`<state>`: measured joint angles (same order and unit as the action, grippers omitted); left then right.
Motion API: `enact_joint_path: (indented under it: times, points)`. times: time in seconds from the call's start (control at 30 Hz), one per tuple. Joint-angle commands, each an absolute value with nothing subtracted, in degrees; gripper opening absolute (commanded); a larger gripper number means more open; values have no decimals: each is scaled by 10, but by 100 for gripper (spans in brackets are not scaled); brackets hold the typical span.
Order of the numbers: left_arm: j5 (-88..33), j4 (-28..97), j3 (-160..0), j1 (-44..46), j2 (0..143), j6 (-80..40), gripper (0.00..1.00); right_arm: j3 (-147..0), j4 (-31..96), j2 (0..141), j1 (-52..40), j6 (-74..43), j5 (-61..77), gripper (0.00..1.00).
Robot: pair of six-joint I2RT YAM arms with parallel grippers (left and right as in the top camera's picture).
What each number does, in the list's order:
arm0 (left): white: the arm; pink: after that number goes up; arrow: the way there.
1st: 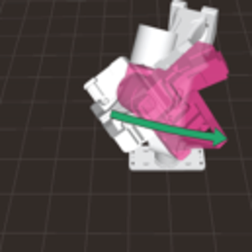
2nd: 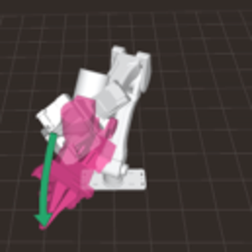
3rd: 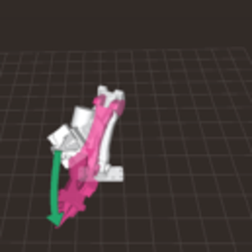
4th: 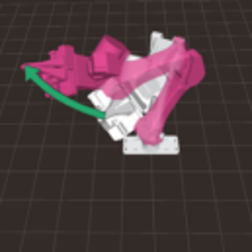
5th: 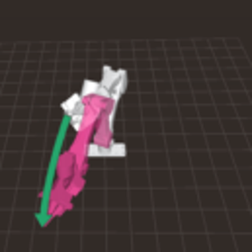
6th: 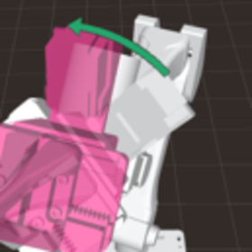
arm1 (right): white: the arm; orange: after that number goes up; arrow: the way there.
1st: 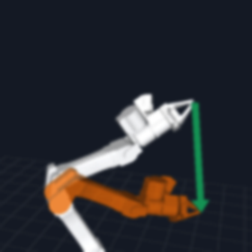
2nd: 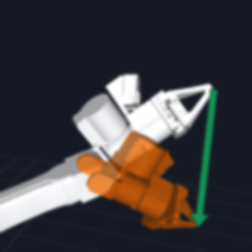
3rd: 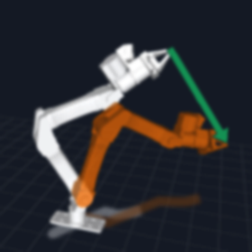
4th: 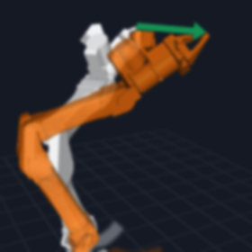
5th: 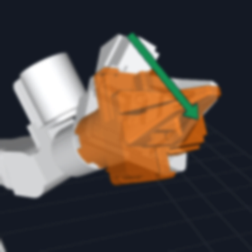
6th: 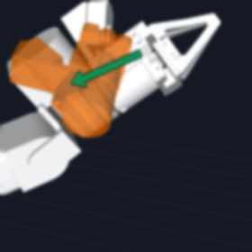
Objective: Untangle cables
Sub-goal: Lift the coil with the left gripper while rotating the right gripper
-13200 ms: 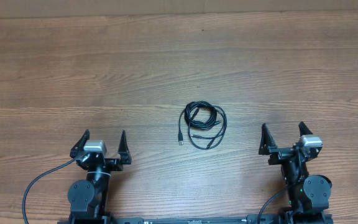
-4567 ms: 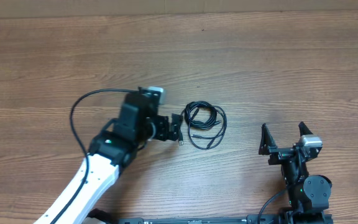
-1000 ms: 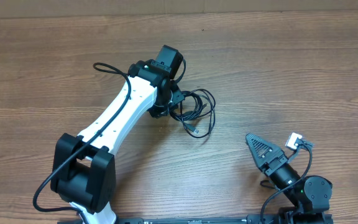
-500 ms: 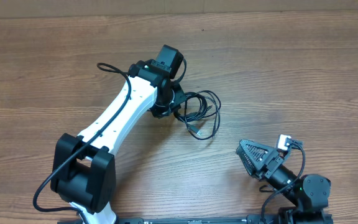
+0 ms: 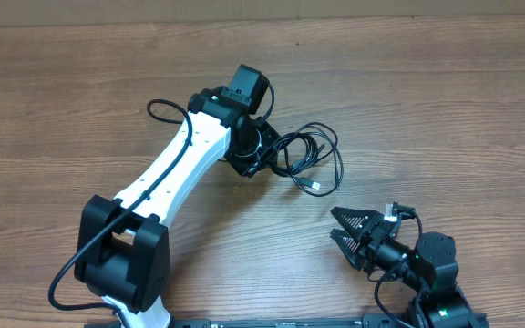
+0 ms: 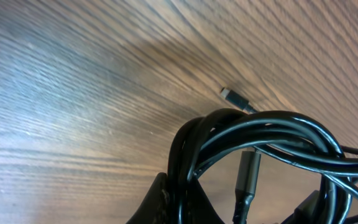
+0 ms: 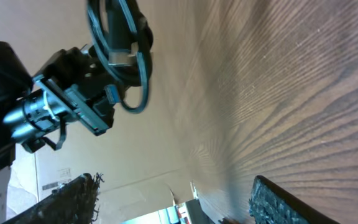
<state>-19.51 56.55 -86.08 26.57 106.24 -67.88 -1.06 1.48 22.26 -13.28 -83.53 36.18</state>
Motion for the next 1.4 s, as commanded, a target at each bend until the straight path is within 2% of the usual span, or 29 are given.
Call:
enact_joint_path:
  times: [0.0,0.07,0.13,0.27,0.43,0.47,0.57,0.67,0.8,0.9,1.03,1.07,1.2,1.23,1.3,1.37]
  points:
    - [-237,565,-872,277,1053,-699,4,-5,-19,232,-176,-891,262,66]
    - [-237,565,-872,289,1053,-699,4,-5,-28,233,-211,-923,185,55]
    - [-237,566,-872,296,1053,-699,4,-5,-28,233,-224,-930,145,52]
    - [-264,565,-872,306,1053,-699,4,-5,-29,233,-252,-975,65,38]
    - [-297,566,-872,319,1053,-698,4,-5,-28,233,-252,-975,52,22]
    - [-301,565,-872,322,1053,-698,4,-5,-27,233,-252,-971,52,15]
    - [-290,564,-872,321,1053,-693,4,-5,-27,233,-252,-922,64,4]
    - [-251,560,-872,304,1053,-668,4,-5,-13,233,-252,-874,86,4]
    - [-91,558,-872,257,1053,-573,4,-5,42,233,-252,-849,91,4]
    - [4,570,-872,225,1053,-515,4,-5,35,235,-252,-807,116,4]
    - [31,583,-872,203,1053,-507,4,-5,35,235,-252,-771,149,4]
    - [29,585,-872,202,1053,-505,4,-5,33,235,-252,-764,154,5]
    - [30,581,-872,213,1053,-429,4,-5,33,235,-252,-762,156,40]
    - [30,578,-872,217,1053,-386,4,-5,33,235,-252,-762,156,56]
    - [30,578,-872,222,1053,-322,4,-5,33,235,-252,-761,157,70]
    - [30,578,-872,223,1053,-279,4,-5,33,235,-252,-762,158,75]
